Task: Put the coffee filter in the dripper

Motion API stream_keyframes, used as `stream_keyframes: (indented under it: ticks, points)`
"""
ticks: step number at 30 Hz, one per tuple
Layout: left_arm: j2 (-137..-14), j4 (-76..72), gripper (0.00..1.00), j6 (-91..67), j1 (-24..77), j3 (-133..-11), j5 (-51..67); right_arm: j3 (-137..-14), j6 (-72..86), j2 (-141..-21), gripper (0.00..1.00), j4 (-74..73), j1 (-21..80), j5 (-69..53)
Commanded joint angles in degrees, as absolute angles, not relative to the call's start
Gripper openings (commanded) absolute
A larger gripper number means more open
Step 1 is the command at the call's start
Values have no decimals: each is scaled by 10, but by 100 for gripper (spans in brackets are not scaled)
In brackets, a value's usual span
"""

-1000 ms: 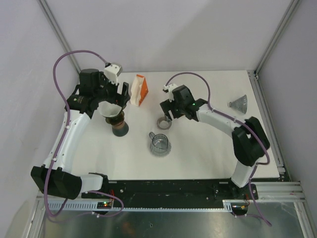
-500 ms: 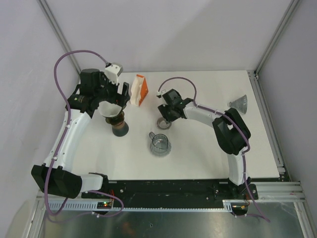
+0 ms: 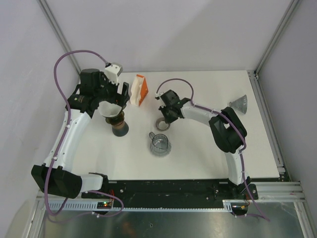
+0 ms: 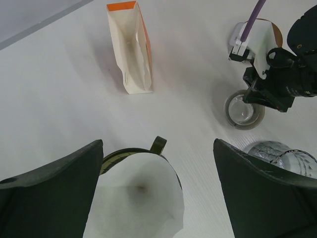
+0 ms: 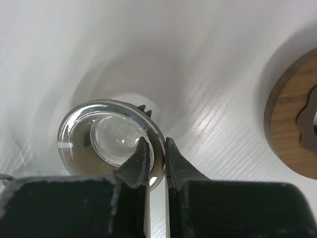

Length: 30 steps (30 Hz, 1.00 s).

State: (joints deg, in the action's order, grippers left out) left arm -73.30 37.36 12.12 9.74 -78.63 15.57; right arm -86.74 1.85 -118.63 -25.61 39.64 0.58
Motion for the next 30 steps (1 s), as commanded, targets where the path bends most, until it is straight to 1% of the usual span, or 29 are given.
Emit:
stream_keyframes:
  ticks: [1,4,9,16,23,30]
  points:
    - [-725,357,97,134,99,-787,152,-878,8,-1175,1,-273,397,12]
    - [-723,357,97,134,99,-787,152,-882,3,-1140,0,-285,389,18]
    - [-719,358,98,133,99,-786,154,-897,-51,-1059,0,-311,374,8]
    - [-716,357,98,134,99,-783,160,-922,-104,-979,0,-374,381,-65]
    - [-709,357,98,134,99,-781,163,-920,-139,-951,0,-411,399,-242]
    - [-706,358,98,135,99,-777,162,-927,-195,-981,0,-466,436,-281]
